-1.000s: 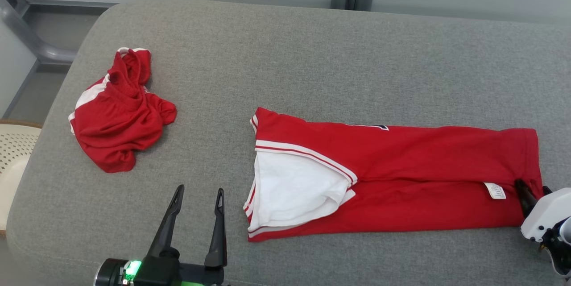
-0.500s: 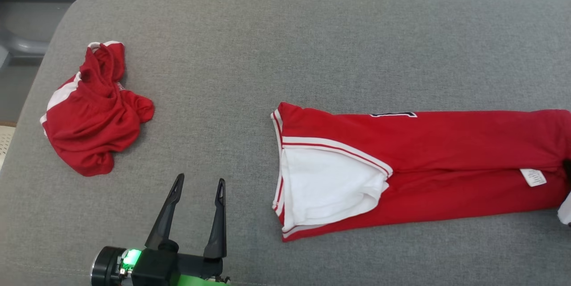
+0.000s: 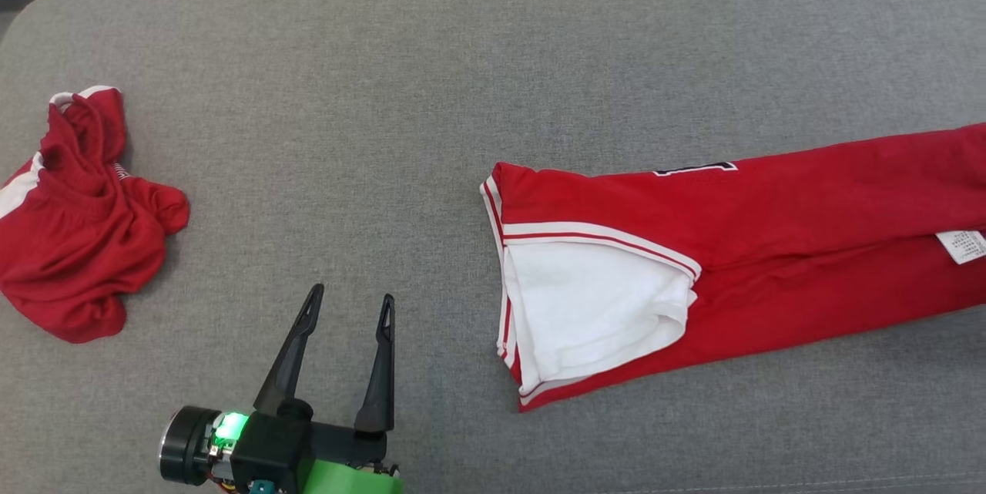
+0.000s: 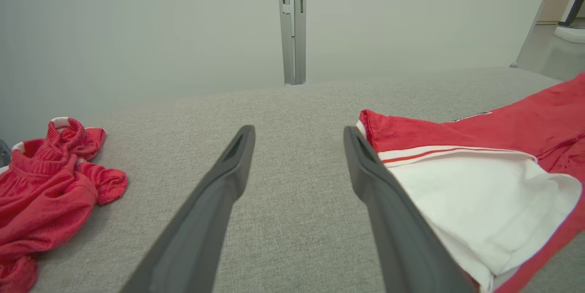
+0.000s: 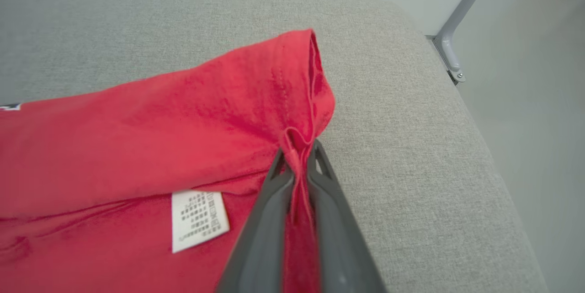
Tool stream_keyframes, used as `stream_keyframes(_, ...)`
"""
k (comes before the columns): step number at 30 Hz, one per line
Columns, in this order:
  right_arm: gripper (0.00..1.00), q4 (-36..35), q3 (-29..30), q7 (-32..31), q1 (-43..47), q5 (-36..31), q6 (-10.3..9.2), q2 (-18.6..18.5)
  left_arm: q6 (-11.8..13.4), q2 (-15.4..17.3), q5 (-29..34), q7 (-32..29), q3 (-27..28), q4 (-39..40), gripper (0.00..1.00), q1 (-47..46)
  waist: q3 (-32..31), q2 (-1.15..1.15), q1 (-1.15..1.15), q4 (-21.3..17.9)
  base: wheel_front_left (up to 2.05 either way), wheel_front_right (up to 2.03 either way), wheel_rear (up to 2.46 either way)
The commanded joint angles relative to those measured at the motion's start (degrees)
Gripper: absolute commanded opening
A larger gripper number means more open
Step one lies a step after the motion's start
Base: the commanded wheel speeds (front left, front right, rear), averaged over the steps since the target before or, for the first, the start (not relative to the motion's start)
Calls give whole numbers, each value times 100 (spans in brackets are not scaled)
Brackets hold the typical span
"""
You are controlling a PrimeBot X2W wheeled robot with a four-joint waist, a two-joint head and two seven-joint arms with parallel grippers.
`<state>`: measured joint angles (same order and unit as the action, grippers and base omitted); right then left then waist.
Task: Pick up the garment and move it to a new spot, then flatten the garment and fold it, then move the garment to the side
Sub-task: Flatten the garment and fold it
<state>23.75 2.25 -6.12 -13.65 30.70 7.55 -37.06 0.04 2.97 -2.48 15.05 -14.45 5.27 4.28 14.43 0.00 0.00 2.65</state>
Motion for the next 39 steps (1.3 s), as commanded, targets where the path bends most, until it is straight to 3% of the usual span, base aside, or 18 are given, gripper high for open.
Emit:
stream_keyframes(1, 0, -284, 91, -95, 120, -121, -11, 44, 0, 1, -8, 16, 14, -21, 100, -53, -88, 0, 0, -36, 0, 0, 0)
stream_keyframes(10, 0, -2944, 662, -1197, 951, -579, -10, 832, 68, -3, -75, 16, -69, -47, 100, 102, -422, 0, 0, 218, 0, 0, 0)
stream_keyframes(17, 0, -4199, 293, -1816, 1126, -846, -10, 1493, 94, -4, -99, 16, -136, -21, 100, 105, -418, 0, 0, 537, 0, 0, 0)
stream_keyframes(26, 0, -4259, -773, -2023, 949, -822, -8, 2003, 135, -5, -189, 16, -182, -46, 100, 3, -331, 0, 0, 987, 0, 0, 0)
stream_keyframes(38, 0, -3381, -1661, -1782, 767, -627, -7, 2448, 208, -5, -301, 16, -318, -20, 100, -94, -177, 0, 0, 1269, 0, 0, 0)
stream_keyframes(39, 19, -3295, -1702, -1761, 747, -613, -7, 2477, 214, -5, -302, 16, -314, -15, 100, -99, -165, 0, 0, 1271, 0, 0, 0)
